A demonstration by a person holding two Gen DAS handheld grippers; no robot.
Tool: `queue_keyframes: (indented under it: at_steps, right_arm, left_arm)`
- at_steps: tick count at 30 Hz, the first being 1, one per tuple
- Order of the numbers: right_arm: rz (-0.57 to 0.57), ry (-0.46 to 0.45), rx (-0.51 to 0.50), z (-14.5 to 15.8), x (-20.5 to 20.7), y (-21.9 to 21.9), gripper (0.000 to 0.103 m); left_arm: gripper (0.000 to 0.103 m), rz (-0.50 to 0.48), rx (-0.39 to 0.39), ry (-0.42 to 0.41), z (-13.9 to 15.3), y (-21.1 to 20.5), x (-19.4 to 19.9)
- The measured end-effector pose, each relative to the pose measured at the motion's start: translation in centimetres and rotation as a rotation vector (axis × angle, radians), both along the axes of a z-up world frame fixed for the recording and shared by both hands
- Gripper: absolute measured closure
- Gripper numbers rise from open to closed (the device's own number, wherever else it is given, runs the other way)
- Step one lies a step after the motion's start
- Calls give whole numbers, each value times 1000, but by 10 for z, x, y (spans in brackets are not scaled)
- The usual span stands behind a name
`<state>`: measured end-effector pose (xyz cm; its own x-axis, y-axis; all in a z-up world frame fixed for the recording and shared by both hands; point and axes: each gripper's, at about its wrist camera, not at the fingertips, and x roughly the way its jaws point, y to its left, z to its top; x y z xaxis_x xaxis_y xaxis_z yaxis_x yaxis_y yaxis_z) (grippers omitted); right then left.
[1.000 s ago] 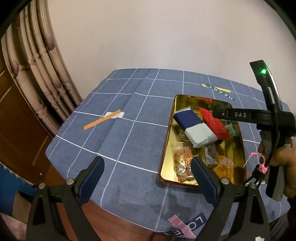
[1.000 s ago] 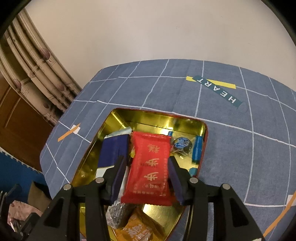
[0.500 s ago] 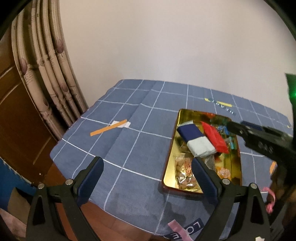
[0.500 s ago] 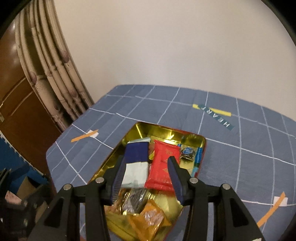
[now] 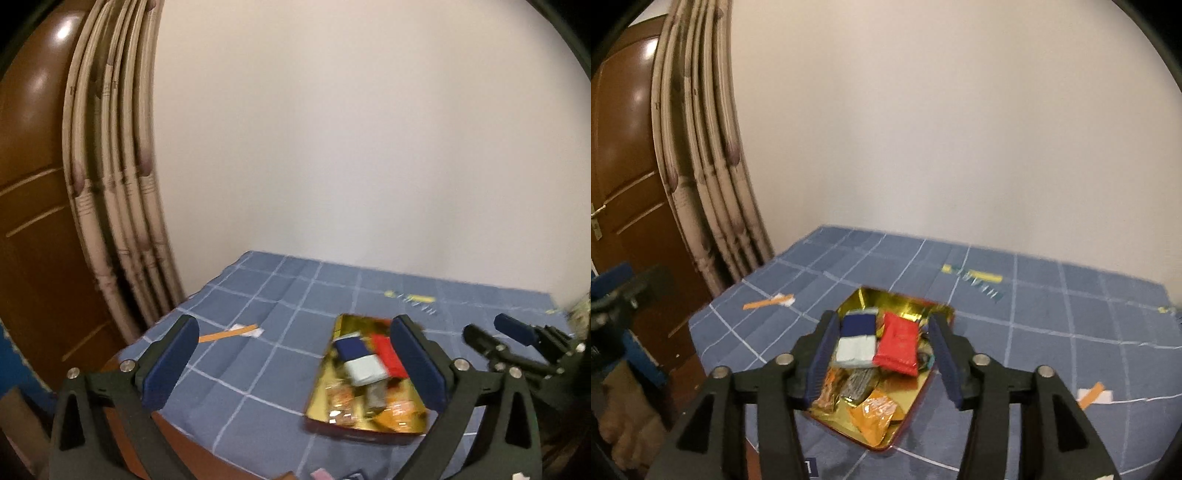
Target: Organize snacks
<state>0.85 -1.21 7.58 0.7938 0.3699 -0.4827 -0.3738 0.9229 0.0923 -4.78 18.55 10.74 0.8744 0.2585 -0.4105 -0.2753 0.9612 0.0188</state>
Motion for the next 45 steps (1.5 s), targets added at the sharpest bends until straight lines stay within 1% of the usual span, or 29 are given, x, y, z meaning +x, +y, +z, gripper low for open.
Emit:
queue_keyframes:
  at_steps: [2, 4, 8, 12, 17, 20, 23, 25, 28, 30, 36, 45]
  right_arm:
    - [-50, -45, -20, 10, -13, -3, 38]
    - [-90, -57, -48, 18, -20, -4, 38]
    - [-148, -55, -92, 33, -27, -5, 37]
    - [-163, -70, -109, 48, -37, -5, 37]
    - [-174, -114, -142, 64, -49, -1, 31]
    - [-171, -138, -143, 70, -55, 0, 31]
    - [-176, -140, -154, 71, -54, 1, 30]
    - [-178, -138, -152, 72, -53, 1, 30]
    - [-182, -134, -162, 71, -52, 2, 30]
    - [-182, -128, -165, 69, -50, 2, 30]
    - [-194, -104, -186, 63, -44, 4, 30]
    - [-204, -88, -211, 59, -39, 3, 30]
  left_arm:
    - [0, -13, -9, -35, 7, 0, -9]
    - [0, -1, -7, -73, 15, 0, -20]
    - [0, 4, -12, -102, 31, 2, -33]
    - [0, 11, 10, -100, 38, 2, -37]
    - [0, -21, -20, -106, 44, 2, -41]
    - [0, -24, -7, -109, 46, 0, -43]
    - [0, -40, -12, -107, 45, 0, -43]
    - [0, -46, -24, -122, 46, 1, -45]
    - [0, -26, -21, -159, 46, 2, -52]
    - [0, -37, -23, -164, 46, 2, -53]
    - [0, -54, -59, -127, 41, 8, -46]
    - [0, -40, -44, -71, 29, 4, -34]
